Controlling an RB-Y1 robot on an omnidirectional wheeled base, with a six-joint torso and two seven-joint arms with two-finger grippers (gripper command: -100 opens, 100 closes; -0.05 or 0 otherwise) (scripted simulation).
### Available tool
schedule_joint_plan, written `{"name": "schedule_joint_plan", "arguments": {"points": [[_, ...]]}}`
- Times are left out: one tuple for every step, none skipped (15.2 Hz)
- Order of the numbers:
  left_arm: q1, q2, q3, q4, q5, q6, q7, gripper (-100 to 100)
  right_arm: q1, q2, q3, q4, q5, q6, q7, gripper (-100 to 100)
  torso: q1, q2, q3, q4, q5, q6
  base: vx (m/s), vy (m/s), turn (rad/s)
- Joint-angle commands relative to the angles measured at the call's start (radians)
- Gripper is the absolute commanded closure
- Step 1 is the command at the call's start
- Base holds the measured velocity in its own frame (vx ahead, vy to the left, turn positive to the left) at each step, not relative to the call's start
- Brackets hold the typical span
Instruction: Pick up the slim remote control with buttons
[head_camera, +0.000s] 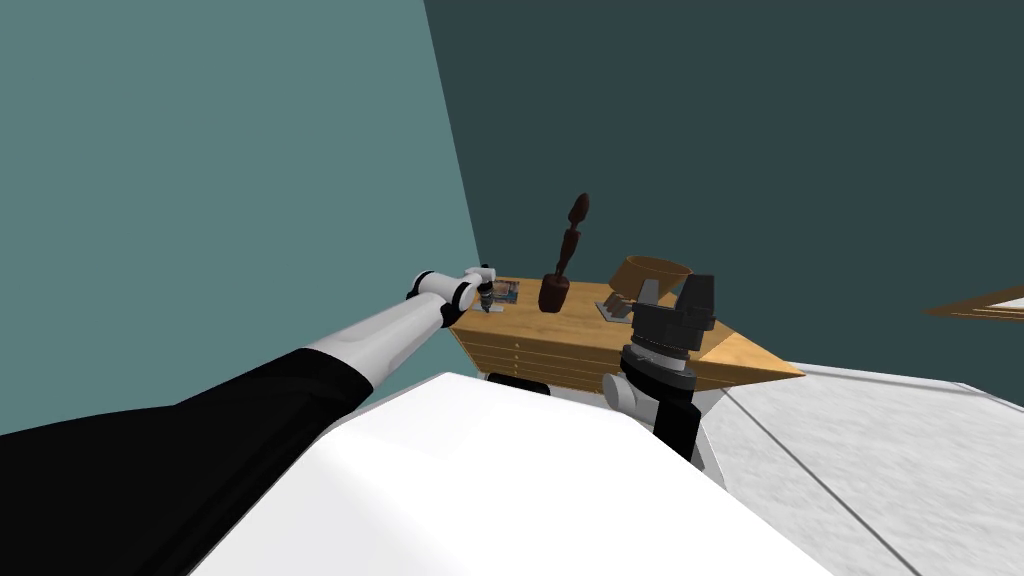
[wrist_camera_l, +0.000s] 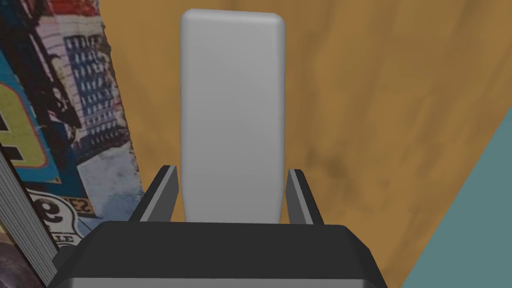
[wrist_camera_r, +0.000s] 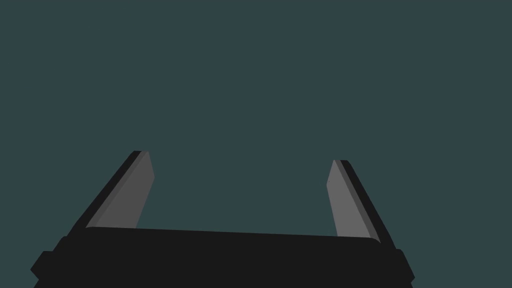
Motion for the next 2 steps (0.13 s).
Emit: {"name": "schedule_joint_plan", "arguments": {"points": [[-0.020, 0.003, 0.000, 0.032, 0.001, 0.002, -0.002, 100, 0.000, 0.000, 0.000, 0.000, 0.000, 0.000, 0.000, 0, 0.000, 0.000, 0.000, 0.000, 0.000, 0.000, 0.000, 0.000, 0.000], [-0.015, 0.002, 0.000, 0.019, 0.001, 0.000, -0.002, 100, 0.000, 0.000, 0.000, 0.000, 0.000, 0.000, 0.000, 0, 0.000, 0.000, 0.000, 0.000, 0.000, 0.000, 0.000, 0.000, 0.000]]}}
